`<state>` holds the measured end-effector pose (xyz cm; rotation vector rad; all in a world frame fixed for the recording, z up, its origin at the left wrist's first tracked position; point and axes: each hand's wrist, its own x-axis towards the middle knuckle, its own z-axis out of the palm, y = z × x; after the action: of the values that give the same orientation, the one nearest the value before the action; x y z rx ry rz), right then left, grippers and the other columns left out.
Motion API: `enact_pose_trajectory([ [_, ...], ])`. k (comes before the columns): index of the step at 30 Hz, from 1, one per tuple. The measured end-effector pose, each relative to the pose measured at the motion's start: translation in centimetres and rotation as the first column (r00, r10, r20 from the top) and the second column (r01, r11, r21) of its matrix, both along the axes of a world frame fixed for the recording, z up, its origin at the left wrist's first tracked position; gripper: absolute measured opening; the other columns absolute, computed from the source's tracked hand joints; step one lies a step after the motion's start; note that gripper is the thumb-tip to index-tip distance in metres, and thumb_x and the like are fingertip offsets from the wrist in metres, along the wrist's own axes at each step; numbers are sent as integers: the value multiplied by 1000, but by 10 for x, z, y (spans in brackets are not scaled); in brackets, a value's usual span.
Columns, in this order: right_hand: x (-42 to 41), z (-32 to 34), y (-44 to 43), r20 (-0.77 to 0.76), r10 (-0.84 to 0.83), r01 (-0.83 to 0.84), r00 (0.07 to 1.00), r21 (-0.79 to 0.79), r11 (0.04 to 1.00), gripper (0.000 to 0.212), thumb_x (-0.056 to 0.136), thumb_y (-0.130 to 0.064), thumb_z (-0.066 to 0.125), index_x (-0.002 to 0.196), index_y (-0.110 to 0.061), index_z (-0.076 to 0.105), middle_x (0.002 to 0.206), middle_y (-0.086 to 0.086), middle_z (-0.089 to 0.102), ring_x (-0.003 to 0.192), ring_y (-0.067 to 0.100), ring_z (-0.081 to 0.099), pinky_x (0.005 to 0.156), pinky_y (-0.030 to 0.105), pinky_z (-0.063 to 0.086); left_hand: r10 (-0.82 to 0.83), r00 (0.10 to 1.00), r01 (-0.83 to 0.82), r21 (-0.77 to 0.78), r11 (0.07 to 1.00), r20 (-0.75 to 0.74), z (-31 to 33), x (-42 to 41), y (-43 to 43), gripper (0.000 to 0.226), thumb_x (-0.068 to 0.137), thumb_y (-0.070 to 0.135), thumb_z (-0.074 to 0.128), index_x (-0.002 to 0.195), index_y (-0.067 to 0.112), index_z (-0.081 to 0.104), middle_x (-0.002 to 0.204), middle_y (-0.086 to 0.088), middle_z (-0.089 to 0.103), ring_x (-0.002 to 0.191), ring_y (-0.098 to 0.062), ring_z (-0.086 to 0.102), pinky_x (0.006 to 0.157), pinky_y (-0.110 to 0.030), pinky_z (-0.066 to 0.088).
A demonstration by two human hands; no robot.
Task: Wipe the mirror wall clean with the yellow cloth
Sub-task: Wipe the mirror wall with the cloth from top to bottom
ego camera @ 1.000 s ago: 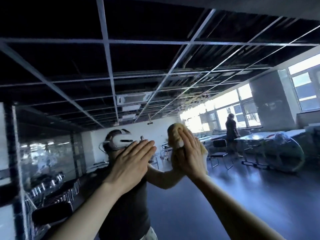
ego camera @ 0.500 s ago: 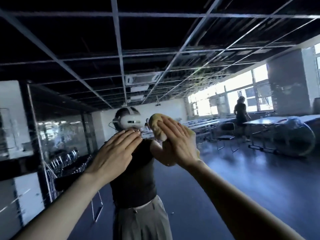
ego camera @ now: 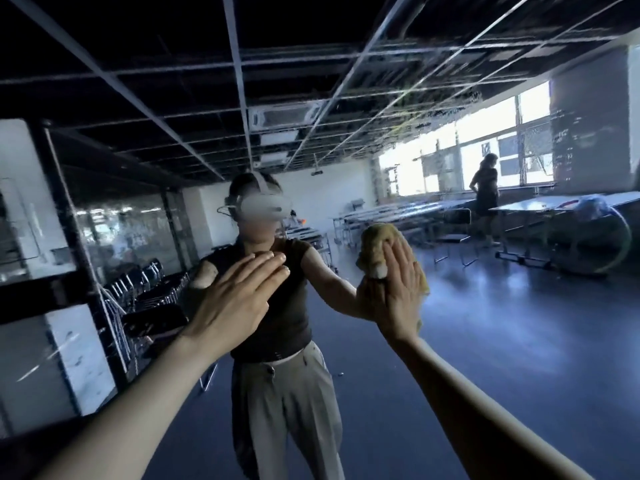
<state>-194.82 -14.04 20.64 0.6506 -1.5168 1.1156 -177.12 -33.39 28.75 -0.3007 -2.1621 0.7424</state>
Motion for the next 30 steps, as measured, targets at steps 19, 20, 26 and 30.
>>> enact_pose_trajectory([
  [19,100,48,-119,-334,266,26,904,665,746,56,88,-29,42,143,-20,34,150,2,36,137,19,29,110,37,19,239,971,-238,118,964,0,-31,114,-93,69,56,-3,81,121,8,61,129,-10,57,122,-23,44,105,-36,27],
  [20,104,67,-124,-332,240,31,912,640,767,57,89,-29,44,144,-19,34,150,3,36,137,19,28,110,37,18,256,967,-252,140,958,-12,-27,119,-99,70,56,-3,80,122,9,60,131,-10,56,122,-22,43,105,-36,27],
  [26,137,132,-173,-259,214,-53,942,514,856,63,88,-13,56,146,-18,35,153,4,30,142,23,23,115,40,7,227,956,-160,321,934,-186,-8,143,-116,47,75,6,53,121,10,61,133,-8,54,123,-20,40,103,-37,32],
  [30,152,74,-189,-359,316,-22,878,630,776,61,83,-18,51,143,-15,41,151,6,35,140,24,26,114,40,14,252,953,-170,391,904,-170,-36,159,-125,57,65,-7,69,120,9,62,132,-7,55,121,-23,48,99,-39,45],
])
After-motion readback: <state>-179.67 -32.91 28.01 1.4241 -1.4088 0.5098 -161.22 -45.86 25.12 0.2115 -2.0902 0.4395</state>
